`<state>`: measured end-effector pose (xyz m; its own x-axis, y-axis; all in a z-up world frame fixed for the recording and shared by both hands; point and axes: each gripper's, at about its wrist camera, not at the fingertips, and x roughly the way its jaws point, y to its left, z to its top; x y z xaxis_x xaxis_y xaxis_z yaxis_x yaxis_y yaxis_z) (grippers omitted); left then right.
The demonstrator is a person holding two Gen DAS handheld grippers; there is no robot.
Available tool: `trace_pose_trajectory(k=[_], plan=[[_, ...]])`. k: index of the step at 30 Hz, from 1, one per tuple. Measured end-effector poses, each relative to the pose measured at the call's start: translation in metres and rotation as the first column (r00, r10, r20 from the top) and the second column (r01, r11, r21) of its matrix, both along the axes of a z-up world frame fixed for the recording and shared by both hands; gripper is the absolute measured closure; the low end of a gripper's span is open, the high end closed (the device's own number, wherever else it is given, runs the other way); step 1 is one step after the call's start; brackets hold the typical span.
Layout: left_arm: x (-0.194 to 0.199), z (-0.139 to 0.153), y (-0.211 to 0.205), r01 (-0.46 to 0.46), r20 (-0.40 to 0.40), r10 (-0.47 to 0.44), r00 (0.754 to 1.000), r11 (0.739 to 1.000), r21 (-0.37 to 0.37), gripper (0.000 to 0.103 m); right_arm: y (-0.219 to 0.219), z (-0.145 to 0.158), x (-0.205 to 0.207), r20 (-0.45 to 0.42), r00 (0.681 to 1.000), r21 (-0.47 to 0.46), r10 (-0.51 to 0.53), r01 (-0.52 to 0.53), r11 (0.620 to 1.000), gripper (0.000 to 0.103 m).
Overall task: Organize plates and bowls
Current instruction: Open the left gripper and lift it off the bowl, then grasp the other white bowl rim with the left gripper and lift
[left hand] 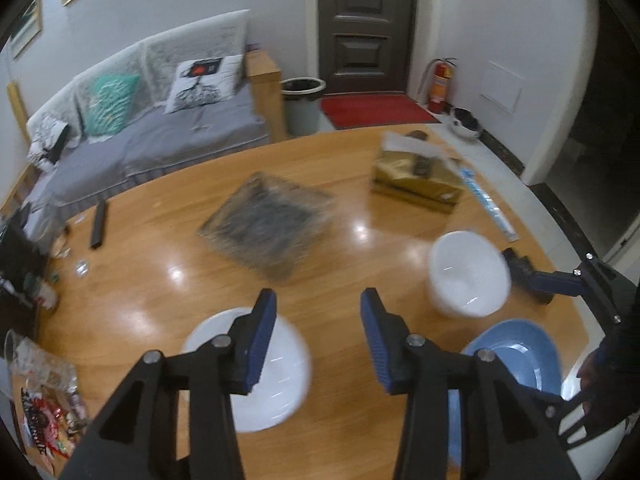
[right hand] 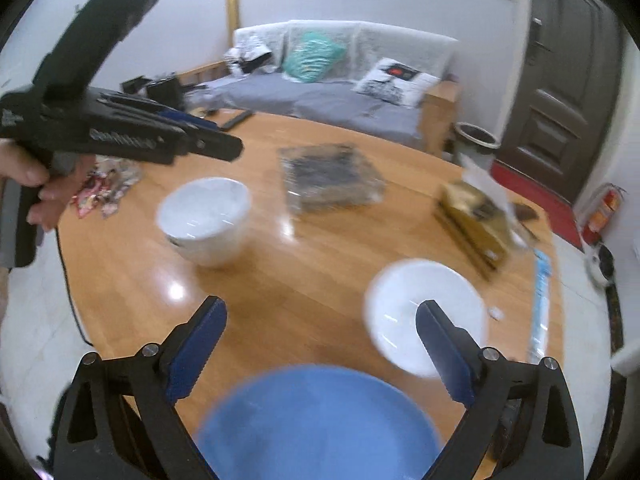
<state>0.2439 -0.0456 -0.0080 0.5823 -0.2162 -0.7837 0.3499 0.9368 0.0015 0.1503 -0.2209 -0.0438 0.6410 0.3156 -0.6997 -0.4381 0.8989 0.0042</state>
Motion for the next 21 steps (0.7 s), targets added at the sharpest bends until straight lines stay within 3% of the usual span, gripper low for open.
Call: trace_pose_trajectory(k=[4, 7, 15, 21], plan=[[0.010, -0.011, -0.053, 0.047, -0.031, -0.046, 0.998, 0.999, 0.016, 0.063, -0.047, -0.015, 0.005, 0.005, 0.999, -0.016, -0.047, 0.047, 0.999, 0.009], [0.022, -0.029, -0.087, 0.074, -0.066, -0.072, 0.995, 0.997, 0.022, 0.063, -0.069, -0.035, 0.014, -0.015, 1.000, -0.066, -0.009, 0.008, 0.998, 0.009], [0.048, -0.082, -0.138, 0.124, -0.140, -0.121, 0.983, 0.992, 0.012, 0.063, -0.076, -0.071, 0.048, -0.132, 0.989, -0.050, 0.070, -0.077, 0.996, 0.009], [0.059, -0.110, -0.151, 0.134, -0.167, -0.125, 0.978, 0.990, 0.042, 0.063, -0.070, -0.087, 0.073, -0.194, 0.975, -0.029, 0.108, -0.116, 0.993, 0.009]])
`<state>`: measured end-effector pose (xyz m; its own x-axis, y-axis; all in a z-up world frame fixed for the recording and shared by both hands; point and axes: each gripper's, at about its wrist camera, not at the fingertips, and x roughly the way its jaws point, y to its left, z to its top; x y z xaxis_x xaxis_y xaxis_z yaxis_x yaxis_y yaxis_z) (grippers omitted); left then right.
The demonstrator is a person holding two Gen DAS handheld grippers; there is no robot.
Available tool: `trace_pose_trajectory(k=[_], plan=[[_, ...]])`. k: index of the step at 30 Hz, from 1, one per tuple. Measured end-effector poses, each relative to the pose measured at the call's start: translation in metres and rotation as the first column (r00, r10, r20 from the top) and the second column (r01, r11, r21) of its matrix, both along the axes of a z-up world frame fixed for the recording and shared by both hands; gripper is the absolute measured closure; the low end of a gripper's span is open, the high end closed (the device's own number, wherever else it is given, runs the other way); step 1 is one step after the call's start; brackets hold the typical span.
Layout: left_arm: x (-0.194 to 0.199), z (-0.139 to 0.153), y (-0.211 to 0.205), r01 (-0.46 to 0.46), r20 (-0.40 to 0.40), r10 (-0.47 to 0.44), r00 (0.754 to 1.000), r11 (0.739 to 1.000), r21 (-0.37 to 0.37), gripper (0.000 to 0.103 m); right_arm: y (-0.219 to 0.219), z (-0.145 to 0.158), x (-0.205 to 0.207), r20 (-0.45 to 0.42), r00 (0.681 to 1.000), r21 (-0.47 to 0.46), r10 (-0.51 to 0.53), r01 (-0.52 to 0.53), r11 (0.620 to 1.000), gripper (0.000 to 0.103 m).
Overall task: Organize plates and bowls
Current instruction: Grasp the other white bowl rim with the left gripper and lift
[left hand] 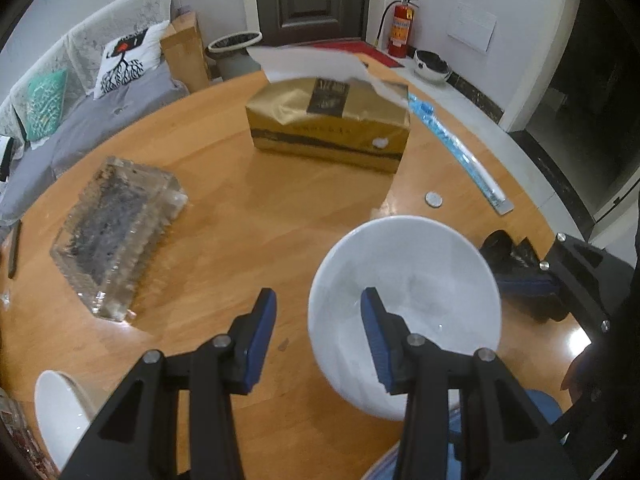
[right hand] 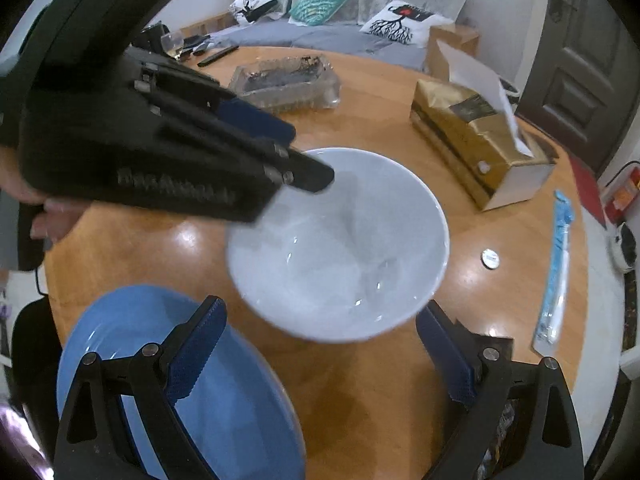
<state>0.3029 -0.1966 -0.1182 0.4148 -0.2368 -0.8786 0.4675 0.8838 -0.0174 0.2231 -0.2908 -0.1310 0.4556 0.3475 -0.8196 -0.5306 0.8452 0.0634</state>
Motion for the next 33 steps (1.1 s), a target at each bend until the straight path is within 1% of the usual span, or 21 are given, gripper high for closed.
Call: trace_pose_trajectory(k=[5, 8, 10, 11, 15, 20, 24, 28, 33], plan=[[0.007, -0.014, -0.002, 0.004, -0.017, -0.004, 1.000, 1.000, 0.000, 0.065, 0.003, -0.008, 0.014, -0.029, 1.000, 0.003, 0.005, -0.004, 1.000, 0.009], [0.010, -0.021, -0.004, 0.006, -0.033, -0.006, 0.999, 1.000, 0.002, 0.073, 0.005, -0.012, 0.019, -0.031, 1.000, -0.008, 0.007, -0.007, 1.000, 0.009], [0.010, -0.025, -0.005, 0.012, -0.048, -0.012, 0.999, 1.000, -0.001, 0.083, 0.006, -0.013, 0.020, -0.029, 1.000, -0.004, 0.009, -0.009, 1.000, 0.009], [0.010, -0.027, -0.005, 0.014, -0.052, -0.014, 0.999, 1.000, -0.001, 0.084, 0.006, -0.014, 0.021, -0.028, 1.000, -0.003, 0.010, -0.010, 1.000, 0.009], [0.009, -0.029, -0.006, 0.017, -0.030, -0.017, 0.999, 1.000, 0.018, 0.088, 0.008, -0.015, 0.022, -0.015, 1.000, -0.001, 0.011, -0.011, 1.000, 0.009], [0.009, -0.028, 0.000, 0.024, -0.048, -0.024, 0.999, 1.000, -0.019, 0.089, 0.009, -0.017, 0.023, -0.002, 1.000, 0.002, 0.006, -0.006, 1.000, 0.010], [0.005, -0.027, 0.000, 0.039, -0.024, -0.038, 0.999, 0.999, 0.021, 0.089, 0.007, -0.013, 0.021, 0.004, 1.000, 0.037, 0.015, -0.015, 0.999, 0.010], [0.003, -0.022, 0.004, 0.033, -0.033, -0.033, 0.999, 0.999, -0.007, 0.089, 0.009, -0.006, 0.018, 0.019, 1.000, 0.040, 0.018, -0.019, 0.999, 0.010], [-0.006, -0.009, 0.005, 0.042, -0.005, -0.042, 0.999, 0.999, 0.005, 0.089, 0.013, 0.003, 0.011, 0.040, 0.999, 0.029, 0.014, -0.015, 0.999, 0.010]])
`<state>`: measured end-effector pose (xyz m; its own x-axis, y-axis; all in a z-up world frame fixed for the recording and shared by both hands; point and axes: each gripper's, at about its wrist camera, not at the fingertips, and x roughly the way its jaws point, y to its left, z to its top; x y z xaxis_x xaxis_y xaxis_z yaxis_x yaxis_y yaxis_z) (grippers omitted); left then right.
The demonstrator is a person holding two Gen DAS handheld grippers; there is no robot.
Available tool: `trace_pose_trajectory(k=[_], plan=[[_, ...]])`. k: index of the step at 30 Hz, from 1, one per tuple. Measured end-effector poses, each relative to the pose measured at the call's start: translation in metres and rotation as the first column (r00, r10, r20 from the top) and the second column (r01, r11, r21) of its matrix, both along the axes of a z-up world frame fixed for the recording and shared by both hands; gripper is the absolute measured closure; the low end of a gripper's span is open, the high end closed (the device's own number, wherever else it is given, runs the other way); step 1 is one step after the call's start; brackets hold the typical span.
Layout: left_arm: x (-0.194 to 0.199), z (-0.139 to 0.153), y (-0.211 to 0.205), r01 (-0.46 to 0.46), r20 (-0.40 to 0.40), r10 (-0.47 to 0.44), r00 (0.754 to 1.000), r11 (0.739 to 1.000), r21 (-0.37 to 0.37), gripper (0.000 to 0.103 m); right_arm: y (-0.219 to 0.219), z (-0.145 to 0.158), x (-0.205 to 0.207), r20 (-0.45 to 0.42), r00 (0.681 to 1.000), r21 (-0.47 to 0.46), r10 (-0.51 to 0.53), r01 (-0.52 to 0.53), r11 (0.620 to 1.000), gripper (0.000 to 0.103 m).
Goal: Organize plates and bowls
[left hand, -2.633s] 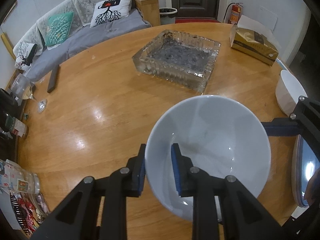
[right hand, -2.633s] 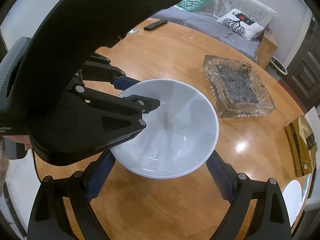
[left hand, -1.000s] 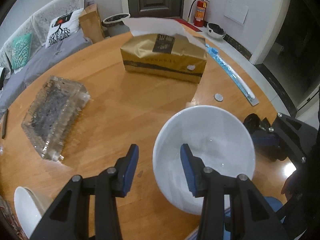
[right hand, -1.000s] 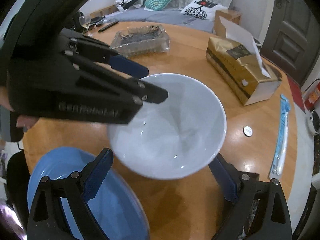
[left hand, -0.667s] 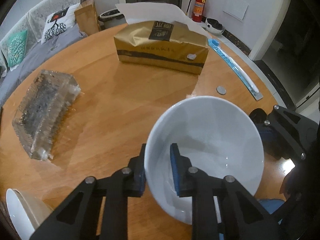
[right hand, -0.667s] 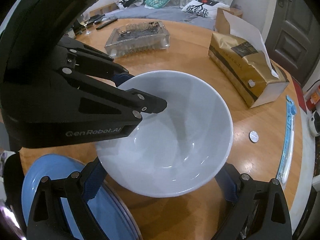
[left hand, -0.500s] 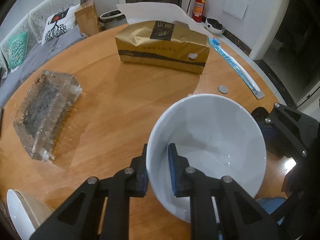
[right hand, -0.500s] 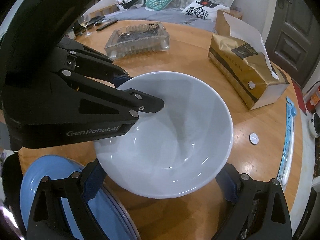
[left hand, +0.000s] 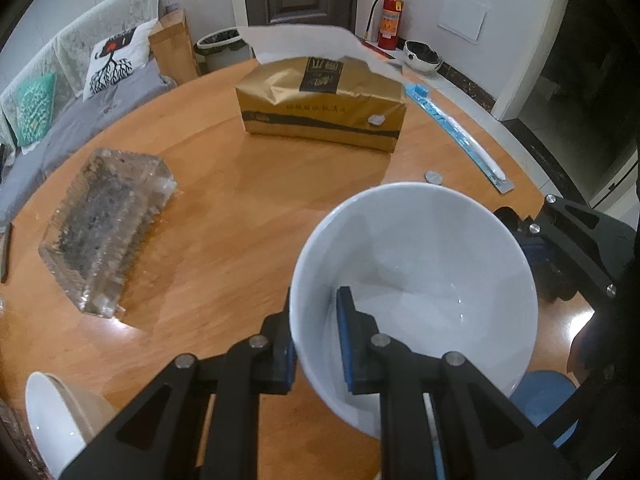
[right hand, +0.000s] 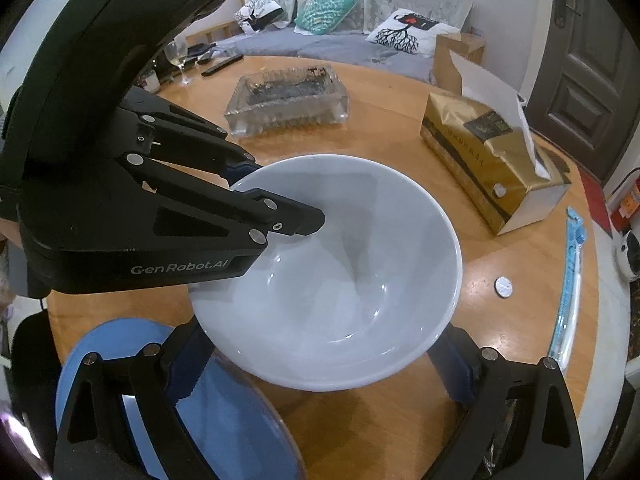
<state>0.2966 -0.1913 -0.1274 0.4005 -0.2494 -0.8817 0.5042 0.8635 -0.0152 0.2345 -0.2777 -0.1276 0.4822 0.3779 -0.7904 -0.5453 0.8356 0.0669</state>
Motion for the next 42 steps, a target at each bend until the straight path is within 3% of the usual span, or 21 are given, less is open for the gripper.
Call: trace_pose_trajectory(k=[8, 21, 29, 42], plan=[[-0.021, 0.035, 0.024, -0.013, 0.052, 0.013, 0.999, 1.000, -0.005, 0.089, 0.017, 0.030, -0.017, 0.052, 0.999, 0.013, 0.005, -0.006, 1.000, 0.010], [-0.065, 0.084, 0.105, -0.084, 0.130, 0.085, 0.988, 0.996, -0.018, 0.089, 0.092, 0.079, -0.053, 0.141, 0.987, -0.033, 0.075, -0.071, 0.997, 0.010], [-0.076, 0.090, 0.168, -0.168, 0.149, 0.168, 0.975, 0.986, -0.016, 0.089, 0.152, 0.089, -0.055, 0.155, 0.978, -0.028, 0.137, -0.134, 0.991, 0.010], [-0.066, 0.076, 0.242, -0.244, 0.134, 0.246, 0.960, 0.969, -0.032, 0.089, 0.224, 0.076, -0.033, 0.123, 0.972, -0.041, 0.200, -0.196, 0.980, 0.010]])
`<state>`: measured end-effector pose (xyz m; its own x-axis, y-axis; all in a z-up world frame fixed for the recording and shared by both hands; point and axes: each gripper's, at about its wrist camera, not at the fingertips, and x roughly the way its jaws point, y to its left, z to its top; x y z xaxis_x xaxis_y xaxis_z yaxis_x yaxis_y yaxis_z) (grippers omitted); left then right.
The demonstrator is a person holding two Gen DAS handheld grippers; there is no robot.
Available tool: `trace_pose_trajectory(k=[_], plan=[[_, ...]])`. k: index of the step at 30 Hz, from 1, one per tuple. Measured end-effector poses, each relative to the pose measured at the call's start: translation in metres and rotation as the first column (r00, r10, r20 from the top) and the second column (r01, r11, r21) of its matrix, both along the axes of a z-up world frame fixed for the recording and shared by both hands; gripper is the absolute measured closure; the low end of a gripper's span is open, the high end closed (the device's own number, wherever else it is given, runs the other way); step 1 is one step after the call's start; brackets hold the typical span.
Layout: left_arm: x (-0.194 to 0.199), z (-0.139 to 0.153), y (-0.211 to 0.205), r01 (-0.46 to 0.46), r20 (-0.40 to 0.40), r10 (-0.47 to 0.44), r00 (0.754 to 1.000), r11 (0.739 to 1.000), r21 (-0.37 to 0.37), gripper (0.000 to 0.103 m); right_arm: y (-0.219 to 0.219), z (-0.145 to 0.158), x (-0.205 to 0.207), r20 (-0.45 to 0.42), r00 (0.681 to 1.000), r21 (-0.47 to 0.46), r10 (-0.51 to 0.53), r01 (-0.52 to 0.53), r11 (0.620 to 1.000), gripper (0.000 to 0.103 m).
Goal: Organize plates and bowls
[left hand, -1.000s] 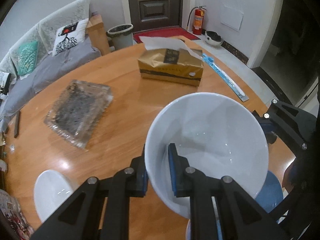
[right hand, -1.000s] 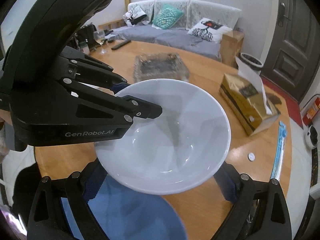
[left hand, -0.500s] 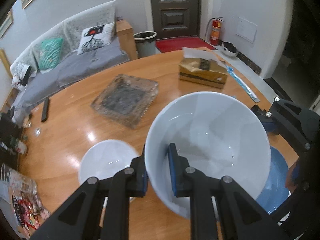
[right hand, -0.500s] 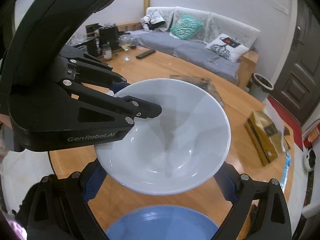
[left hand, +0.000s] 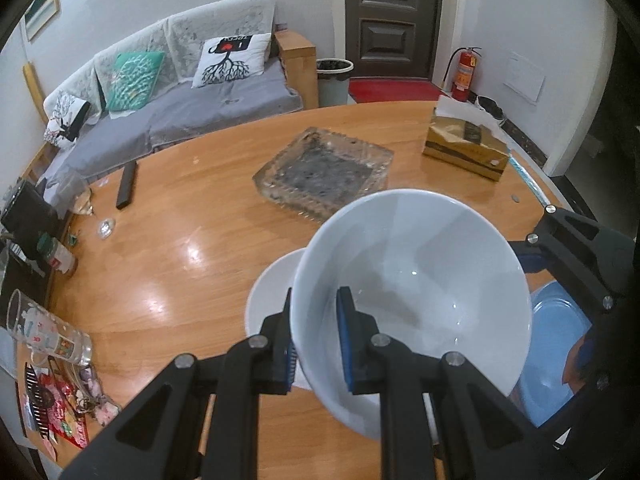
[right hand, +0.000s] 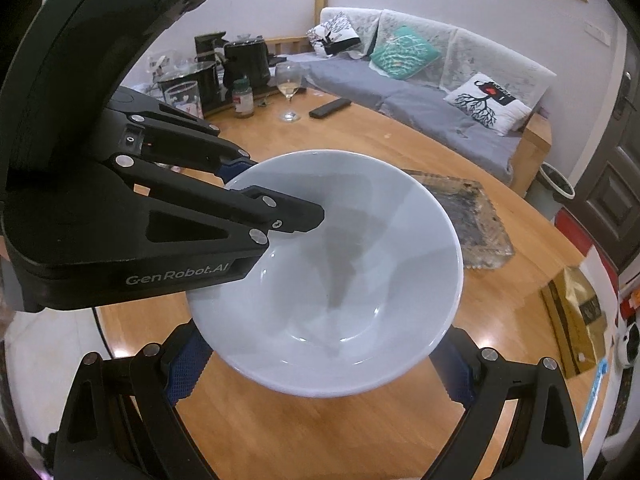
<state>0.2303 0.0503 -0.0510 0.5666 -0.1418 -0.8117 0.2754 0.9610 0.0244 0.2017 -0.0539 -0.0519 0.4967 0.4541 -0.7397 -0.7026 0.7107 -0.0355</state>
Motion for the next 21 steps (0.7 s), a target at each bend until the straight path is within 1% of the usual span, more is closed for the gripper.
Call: trace_pose_trajectory(k=[6, 12, 21], plan=[[0.014, -0.011, 0.015, -0.016, -0.016, 0.016, 1.000, 1.000, -0.020, 0.089, 0.020, -0.011, 0.019, -0.031, 1.000, -0.026, 0.008, -0.009, 1.000, 0.010], [0.025, -0.025, 0.024, -0.012, -0.040, 0.011, 0.999, 1.000, -0.025, 0.089, 0.028, -0.021, 0.033, -0.070, 0.997, -0.023, 0.014, -0.016, 1.000, 0.010], [0.041, -0.039, 0.035, -0.022, -0.059, 0.020, 0.998, 0.999, -0.046, 0.089, 0.037, -0.030, 0.047, -0.095, 0.995, -0.037, 0.017, -0.021, 0.999, 0.010]])
